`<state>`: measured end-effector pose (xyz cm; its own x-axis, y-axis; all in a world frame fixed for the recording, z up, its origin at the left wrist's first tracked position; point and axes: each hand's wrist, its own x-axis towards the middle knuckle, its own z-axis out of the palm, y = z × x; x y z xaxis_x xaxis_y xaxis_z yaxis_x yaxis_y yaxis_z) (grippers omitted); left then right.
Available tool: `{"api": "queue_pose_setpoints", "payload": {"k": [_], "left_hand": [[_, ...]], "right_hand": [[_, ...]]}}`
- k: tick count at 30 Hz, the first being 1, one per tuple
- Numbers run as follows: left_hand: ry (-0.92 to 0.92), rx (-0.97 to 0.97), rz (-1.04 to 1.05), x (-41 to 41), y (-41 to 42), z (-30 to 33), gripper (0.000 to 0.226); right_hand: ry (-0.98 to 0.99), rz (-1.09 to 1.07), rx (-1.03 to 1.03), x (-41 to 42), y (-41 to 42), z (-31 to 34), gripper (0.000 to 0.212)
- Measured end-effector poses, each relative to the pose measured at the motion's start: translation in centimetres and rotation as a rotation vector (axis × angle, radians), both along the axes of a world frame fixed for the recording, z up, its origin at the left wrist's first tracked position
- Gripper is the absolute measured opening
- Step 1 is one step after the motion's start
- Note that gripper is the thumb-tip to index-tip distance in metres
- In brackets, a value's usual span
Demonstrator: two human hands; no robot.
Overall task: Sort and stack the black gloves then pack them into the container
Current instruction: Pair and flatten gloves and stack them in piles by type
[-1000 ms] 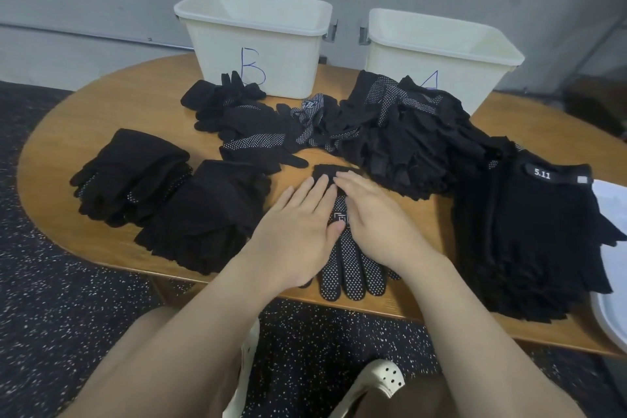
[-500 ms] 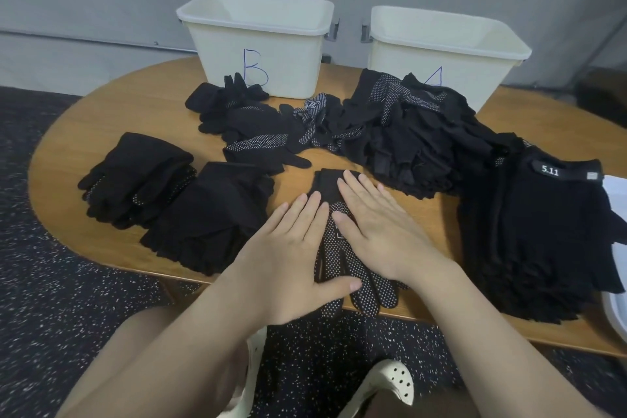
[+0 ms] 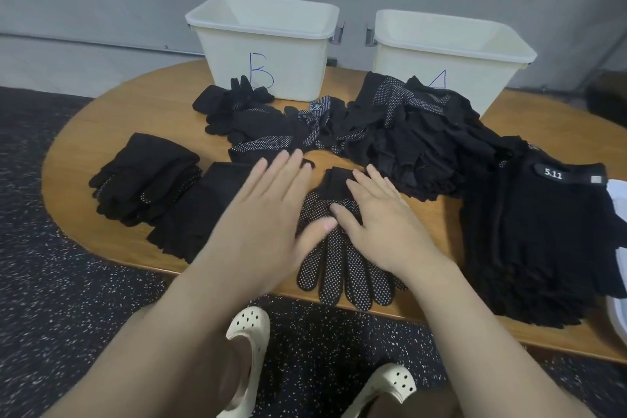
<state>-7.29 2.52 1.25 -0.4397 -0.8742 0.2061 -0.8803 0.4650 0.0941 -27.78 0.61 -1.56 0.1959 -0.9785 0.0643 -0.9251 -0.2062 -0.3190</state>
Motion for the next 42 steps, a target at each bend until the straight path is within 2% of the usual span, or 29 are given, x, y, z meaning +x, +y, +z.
{"api": "queue_pose_setpoints", "payload": {"k": [3,8,11,20,26,28,32,35,39,42], "left_hand": [[0.080,0.011,0.063,2.6,-1.9,-0.2,0.081],[0.213,0.130,0.131,6.4,-3.6,-1.4,0.076],[0.186,0.246,0.151,7.0,-3.4,-2.2,0.072],[0.153,0.239,0.139,7.5,-3.1,-3.0,0.068],[0.158,0.249,0.132,8.0,-2.7,-2.7,0.071],[0.162,0.251,0.123,8.1,-2.7,-2.7,0.072],[0.204,0.236,0.118,8.0,-2.9,-2.7,0.073],[0.351,0.147,0.164,7.6,-3.3,-2.0,0.069],[0.684,-0.044,0.172,5.7,-3.6,-0.3,0.047],[0.978,0.009,0.038,3.3,-2.9,0.8,0.030]], "right_hand": [[-0.126,0.042,-0.060,0.9,-1.0,0.7,0.058],[-0.222,0.132,-0.073,2.6,-3.2,0.6,0.045],[-0.258,0.147,-0.099,4.1,-4.5,0.4,0.041],[-0.110,0.215,-0.068,7.1,-9.1,0.4,0.046],[-0.070,0.155,-0.220,8.2,-9.6,0.2,0.019],[-0.155,0.123,-0.244,8.2,-9.7,0.2,0.017],[-0.557,0.014,-0.269,7.5,-9.6,1.9,0.021],[-0.757,0.000,-0.290,6.7,-8.5,4.0,0.018],[-0.954,0.032,-0.291,5.4,-5.9,5.9,0.019],[-1.016,0.089,-0.188,4.1,-3.9,6.7,0.022]]}}
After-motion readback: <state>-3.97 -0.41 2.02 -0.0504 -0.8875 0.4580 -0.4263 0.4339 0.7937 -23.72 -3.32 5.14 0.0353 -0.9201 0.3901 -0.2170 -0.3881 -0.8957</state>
